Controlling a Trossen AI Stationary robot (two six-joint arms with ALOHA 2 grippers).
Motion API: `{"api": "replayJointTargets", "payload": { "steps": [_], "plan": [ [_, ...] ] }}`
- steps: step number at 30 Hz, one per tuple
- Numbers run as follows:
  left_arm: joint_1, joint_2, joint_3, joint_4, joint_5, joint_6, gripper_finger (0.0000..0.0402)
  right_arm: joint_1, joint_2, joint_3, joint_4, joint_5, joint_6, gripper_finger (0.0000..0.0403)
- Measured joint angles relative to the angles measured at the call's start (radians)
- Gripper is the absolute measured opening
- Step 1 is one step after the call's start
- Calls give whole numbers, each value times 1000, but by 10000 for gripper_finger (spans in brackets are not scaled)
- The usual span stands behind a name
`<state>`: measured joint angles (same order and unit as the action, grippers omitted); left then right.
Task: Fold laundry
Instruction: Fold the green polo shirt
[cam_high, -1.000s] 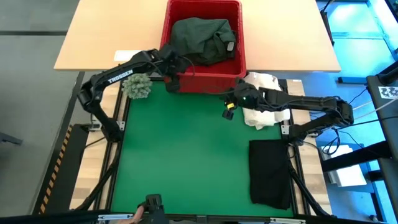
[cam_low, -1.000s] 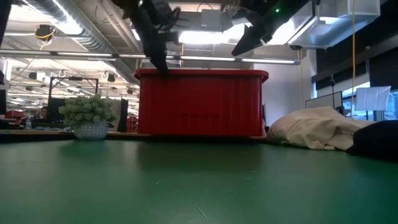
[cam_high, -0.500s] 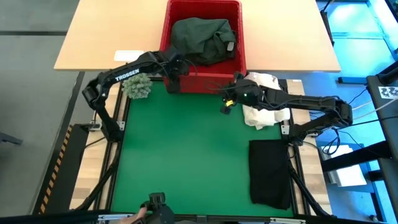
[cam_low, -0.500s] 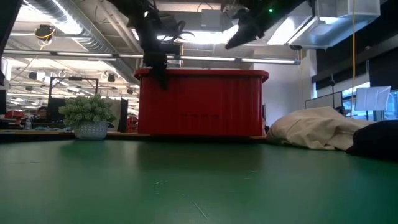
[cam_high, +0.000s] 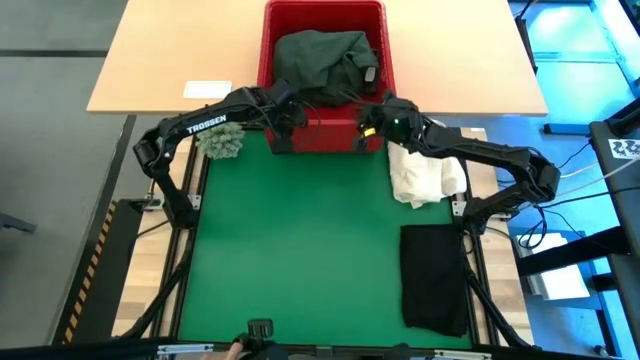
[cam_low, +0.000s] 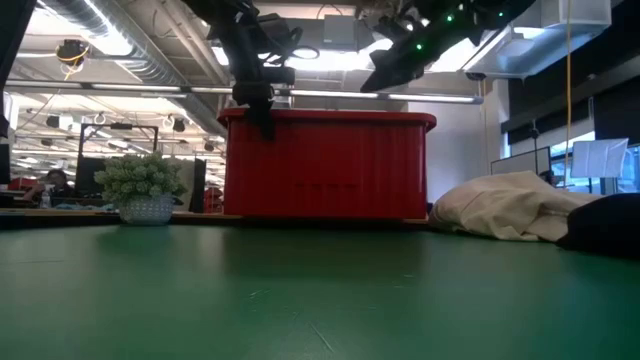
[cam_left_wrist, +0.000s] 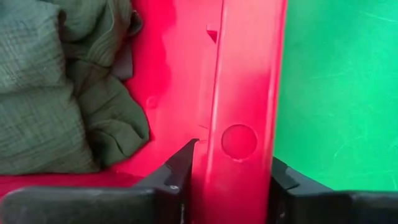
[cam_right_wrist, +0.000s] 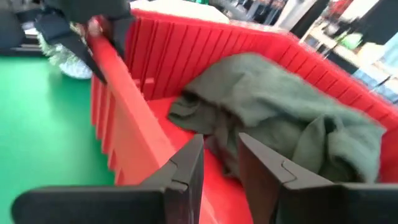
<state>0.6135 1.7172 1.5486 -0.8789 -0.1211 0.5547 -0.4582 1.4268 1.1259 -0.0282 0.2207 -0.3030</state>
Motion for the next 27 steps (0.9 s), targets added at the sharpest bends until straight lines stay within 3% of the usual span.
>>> {"api": "replayJointTargets", "payload": {
  "steps": [7, 27],
  "plan": [
    [-7, 0, 0, 0, -3, 6, 79, -26, 15, 0, 2, -55, 10, 97],
    [-41, -1, -1, -22, -12, 15, 77, -26, 15, 0, -43, -64, 22, 97]
  ]
}}
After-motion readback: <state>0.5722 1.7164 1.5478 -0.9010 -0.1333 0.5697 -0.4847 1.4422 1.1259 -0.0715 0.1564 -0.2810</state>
